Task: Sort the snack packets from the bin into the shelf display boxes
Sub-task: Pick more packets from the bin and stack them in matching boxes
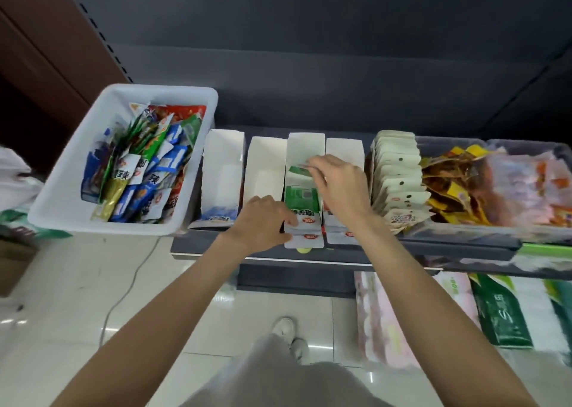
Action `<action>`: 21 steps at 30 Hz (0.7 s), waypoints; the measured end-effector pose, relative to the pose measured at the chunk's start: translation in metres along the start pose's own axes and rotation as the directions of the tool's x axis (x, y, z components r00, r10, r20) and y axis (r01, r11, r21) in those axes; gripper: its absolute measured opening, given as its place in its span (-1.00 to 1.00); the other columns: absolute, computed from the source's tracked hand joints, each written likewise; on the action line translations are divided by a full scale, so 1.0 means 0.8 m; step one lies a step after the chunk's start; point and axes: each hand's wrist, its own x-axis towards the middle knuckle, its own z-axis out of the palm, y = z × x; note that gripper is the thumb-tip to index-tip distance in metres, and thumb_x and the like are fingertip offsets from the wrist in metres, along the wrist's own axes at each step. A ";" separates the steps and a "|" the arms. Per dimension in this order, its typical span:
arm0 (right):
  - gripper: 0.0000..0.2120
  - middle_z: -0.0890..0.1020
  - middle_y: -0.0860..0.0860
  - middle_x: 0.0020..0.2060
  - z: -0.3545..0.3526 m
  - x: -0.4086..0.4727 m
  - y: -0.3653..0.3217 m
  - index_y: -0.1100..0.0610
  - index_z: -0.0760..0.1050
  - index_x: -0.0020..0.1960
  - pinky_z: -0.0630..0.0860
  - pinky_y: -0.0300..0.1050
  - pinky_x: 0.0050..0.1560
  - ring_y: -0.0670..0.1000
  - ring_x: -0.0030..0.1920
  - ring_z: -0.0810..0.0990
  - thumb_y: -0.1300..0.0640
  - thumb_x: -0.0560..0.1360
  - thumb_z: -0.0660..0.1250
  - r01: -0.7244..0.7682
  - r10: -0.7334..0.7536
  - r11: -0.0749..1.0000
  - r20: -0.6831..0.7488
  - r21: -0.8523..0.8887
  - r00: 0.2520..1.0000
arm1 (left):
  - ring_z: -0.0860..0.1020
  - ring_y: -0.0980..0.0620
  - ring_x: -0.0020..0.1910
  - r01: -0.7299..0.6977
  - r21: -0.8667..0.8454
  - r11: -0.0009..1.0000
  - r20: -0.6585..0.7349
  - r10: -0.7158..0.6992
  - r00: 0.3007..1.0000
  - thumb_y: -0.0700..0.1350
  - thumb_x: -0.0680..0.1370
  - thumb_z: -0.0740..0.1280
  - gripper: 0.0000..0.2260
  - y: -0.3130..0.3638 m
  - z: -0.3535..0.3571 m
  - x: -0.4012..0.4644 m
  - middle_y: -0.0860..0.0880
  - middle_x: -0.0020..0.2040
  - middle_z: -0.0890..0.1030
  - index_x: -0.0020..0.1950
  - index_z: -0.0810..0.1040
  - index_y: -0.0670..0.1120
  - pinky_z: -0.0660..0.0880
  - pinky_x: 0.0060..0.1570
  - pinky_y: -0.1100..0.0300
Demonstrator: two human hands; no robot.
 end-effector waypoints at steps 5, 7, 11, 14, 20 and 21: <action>-0.86 0.64 -0.02 -0.27 0.027 -0.012 0.006 0.06 0.58 -0.02 0.19 -0.09 -0.02 0.04 -0.22 0.55 0.23 0.50 0.29 0.237 -0.138 0.935 0.345 -0.264 0.929 | 0.58 0.01 -0.18 -0.040 0.043 0.998 -0.250 0.049 0.967 -0.07 0.46 0.44 -0.92 0.000 0.012 0.002 0.05 -0.18 0.69 -0.08 0.69 0.09 0.43 -0.08 0.14; -0.82 0.66 -0.04 -0.17 0.024 -0.025 0.015 0.03 0.59 0.03 0.12 -0.08 0.03 0.01 -0.04 0.56 0.18 0.53 0.24 0.284 -0.174 0.934 0.415 -0.219 0.893 | 0.55 -0.01 -0.39 -0.080 0.042 0.996 -0.334 0.090 0.938 -0.16 0.32 0.55 -0.87 -0.003 0.017 0.001 0.04 -0.38 0.64 -0.25 0.70 0.06 0.48 -0.26 0.16; -0.75 0.61 -0.04 0.16 0.008 -0.040 0.020 0.03 0.57 0.19 0.08 -0.02 0.23 -0.03 0.34 0.39 0.07 0.58 0.19 0.215 -0.169 0.976 0.515 -0.031 0.840 | 0.56 0.02 -0.38 -0.097 -0.009 0.995 -0.409 0.085 0.909 -0.15 0.27 0.58 -0.86 -0.003 0.025 -0.006 0.06 -0.39 0.63 -0.27 0.70 0.05 0.49 -0.26 0.18; -0.72 0.55 -0.02 0.25 -0.009 -0.039 0.014 0.01 0.52 0.27 0.12 -0.11 0.27 -0.04 0.35 0.39 0.08 0.59 0.21 0.098 -0.123 0.992 0.492 0.075 0.862 | 0.61 0.02 -0.28 -0.116 -0.061 0.991 -0.445 0.077 0.892 -0.07 0.31 0.56 -0.87 -0.004 0.024 -0.017 0.06 -0.28 0.67 -0.17 0.70 0.03 0.50 -0.19 0.16; -0.79 0.67 -0.14 -0.01 -0.039 -0.013 -0.038 0.01 0.56 0.18 0.52 -0.26 0.06 -0.15 0.00 0.61 0.11 0.59 0.25 -0.181 0.037 0.877 0.313 0.444 0.949 | 0.56 0.16 -0.09 -0.036 -0.466 0.884 -0.612 -0.293 0.735 0.02 0.52 0.28 -0.78 -0.031 -0.027 -0.076 0.20 -0.06 0.62 0.08 0.63 -0.02 0.46 -0.14 0.33; -0.79 0.67 -0.14 -0.03 -0.036 -0.006 -0.052 0.00 0.56 0.17 0.51 -0.30 0.06 -0.17 -0.01 0.61 0.11 0.58 0.24 -0.186 0.023 0.861 0.329 0.473 0.944 | 0.55 0.19 -0.08 -0.022 -0.538 0.842 -0.612 -0.373 0.697 0.00 0.54 0.29 -0.78 -0.044 -0.032 -0.089 0.21 -0.04 0.61 0.09 0.62 -0.03 0.44 -0.14 0.37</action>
